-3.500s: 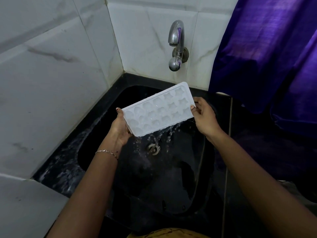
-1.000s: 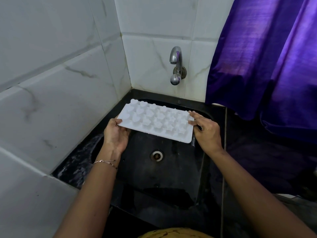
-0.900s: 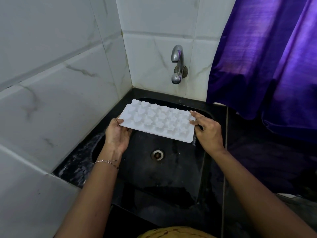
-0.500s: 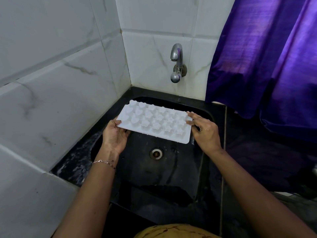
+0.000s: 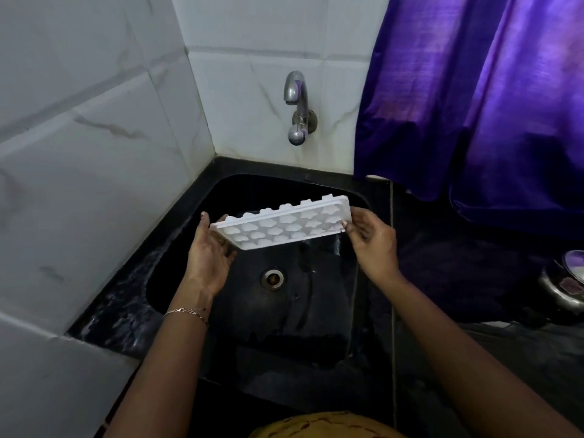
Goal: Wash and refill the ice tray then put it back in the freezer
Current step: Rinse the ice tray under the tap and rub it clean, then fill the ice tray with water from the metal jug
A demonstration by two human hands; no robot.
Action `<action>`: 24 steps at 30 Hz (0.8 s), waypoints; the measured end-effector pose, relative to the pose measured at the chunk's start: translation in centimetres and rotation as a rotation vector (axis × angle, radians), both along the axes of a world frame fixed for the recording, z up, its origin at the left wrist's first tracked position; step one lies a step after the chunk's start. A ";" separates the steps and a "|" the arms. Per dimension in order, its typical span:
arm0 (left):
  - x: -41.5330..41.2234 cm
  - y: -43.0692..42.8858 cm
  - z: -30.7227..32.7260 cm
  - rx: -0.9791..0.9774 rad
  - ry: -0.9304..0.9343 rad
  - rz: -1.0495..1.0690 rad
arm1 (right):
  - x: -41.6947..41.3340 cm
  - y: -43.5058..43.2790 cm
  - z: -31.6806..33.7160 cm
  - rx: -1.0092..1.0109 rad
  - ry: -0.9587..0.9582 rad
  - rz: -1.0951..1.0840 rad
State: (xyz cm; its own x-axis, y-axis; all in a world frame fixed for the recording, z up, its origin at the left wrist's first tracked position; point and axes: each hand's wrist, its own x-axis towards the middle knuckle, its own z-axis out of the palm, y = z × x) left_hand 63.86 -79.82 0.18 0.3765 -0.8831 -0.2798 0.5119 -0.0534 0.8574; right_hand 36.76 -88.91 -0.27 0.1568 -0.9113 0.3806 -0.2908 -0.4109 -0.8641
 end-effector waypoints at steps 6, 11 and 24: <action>-3.5 -1.2 0.2 0.008 -0.098 -0.218 | -3.5 0.4 -0.6 0.319 -0.230 -0.241; -6.1 -3.0 -0.8 0.133 -0.266 -0.522 | -7.7 2.4 -1.6 0.472 -0.376 -0.409; -20.5 -4.8 -3.5 0.270 -0.284 -0.608 | -21.8 7.3 -4.9 0.541 -0.357 -0.739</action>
